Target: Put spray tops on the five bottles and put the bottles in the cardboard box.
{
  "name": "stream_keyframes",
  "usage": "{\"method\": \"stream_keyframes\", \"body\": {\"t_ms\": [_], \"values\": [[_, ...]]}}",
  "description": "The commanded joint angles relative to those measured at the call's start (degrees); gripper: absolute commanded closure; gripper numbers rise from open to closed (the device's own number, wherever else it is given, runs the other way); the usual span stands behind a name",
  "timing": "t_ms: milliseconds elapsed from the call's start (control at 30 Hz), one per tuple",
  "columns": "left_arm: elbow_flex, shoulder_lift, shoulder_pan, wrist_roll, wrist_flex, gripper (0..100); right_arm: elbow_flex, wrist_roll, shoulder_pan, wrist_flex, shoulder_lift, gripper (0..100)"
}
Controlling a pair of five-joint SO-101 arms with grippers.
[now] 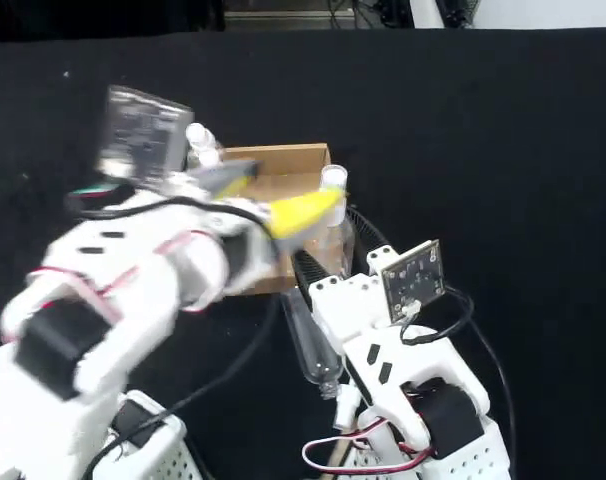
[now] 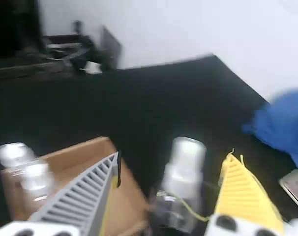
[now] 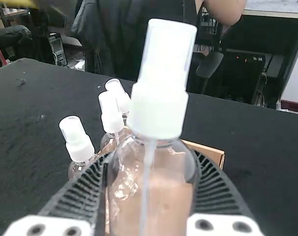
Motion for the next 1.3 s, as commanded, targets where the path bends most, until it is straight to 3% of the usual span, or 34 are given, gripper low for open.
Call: {"method": "stream_keyframes", "body": {"t_ms": [0, 200, 300, 433, 600, 800, 967, 1267], "values": [[-9.1, -1.5, -14.3, -0.1, 8.4, 69, -2.9, -0.6, 0.1, -1.5, 0.6, 87.5], [-6.8, -0.5, -34.6, -0.1, 11.3, 69, -13.8, -0.6, 0.1, 2.3, 12.6, 87.5], [1.0, 0.2, -43.4, -0.2, 6.7, 69, -18.3, -0.6, 0.1, 1.1, 20.4, 87.5], [16.4, 0.0, -50.9, -0.1, -1.6, 69, -18.1, -0.6, 0.3, -8.1, 28.2, 87.5], [34.2, -0.3, -52.3, -0.1, -14.3, 69, -12.1, -1.5, 6.3, -20.4, 32.3, 87.5], [47.0, 0.1, -51.9, 0.3, -28.3, 69, -2.3, -6.7, 10.2, -37.6, 36.1, 87.5], [53.6, 0.2, -51.8, 0.4, -33.1, 69, 1.1, -6.7, 10.1, -50.7, 41.5, 87.5], [64.0, 0.2, -51.9, 0.4, -45.5, 69, -3.5, -6.7, 10.4, -62.5, 61.6, 87.5]]}}
